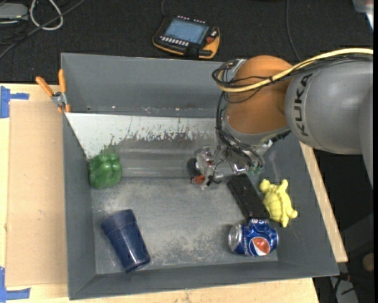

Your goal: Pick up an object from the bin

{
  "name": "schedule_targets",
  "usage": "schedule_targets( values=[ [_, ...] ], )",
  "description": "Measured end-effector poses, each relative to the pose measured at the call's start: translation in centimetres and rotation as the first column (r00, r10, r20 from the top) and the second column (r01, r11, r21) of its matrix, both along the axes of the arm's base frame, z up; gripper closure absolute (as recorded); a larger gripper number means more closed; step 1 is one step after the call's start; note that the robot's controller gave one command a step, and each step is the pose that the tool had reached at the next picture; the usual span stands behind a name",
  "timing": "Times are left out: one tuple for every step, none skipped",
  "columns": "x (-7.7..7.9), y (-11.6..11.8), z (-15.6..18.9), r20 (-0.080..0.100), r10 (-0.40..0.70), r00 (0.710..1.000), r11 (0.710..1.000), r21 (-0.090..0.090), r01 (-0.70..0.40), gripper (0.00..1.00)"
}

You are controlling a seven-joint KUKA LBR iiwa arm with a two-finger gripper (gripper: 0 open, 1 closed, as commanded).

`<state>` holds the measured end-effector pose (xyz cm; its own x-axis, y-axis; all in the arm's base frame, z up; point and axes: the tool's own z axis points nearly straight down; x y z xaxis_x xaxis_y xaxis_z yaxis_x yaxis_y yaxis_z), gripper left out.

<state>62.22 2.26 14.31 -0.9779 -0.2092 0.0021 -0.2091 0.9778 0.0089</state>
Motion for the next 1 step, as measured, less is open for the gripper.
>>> schedule_targets(
  values=[
    [-0.08, 0.02, 2.57, -0.004, -0.001, 1.000, 1.000, 0.000, 0.001, 1.00]
  ],
)
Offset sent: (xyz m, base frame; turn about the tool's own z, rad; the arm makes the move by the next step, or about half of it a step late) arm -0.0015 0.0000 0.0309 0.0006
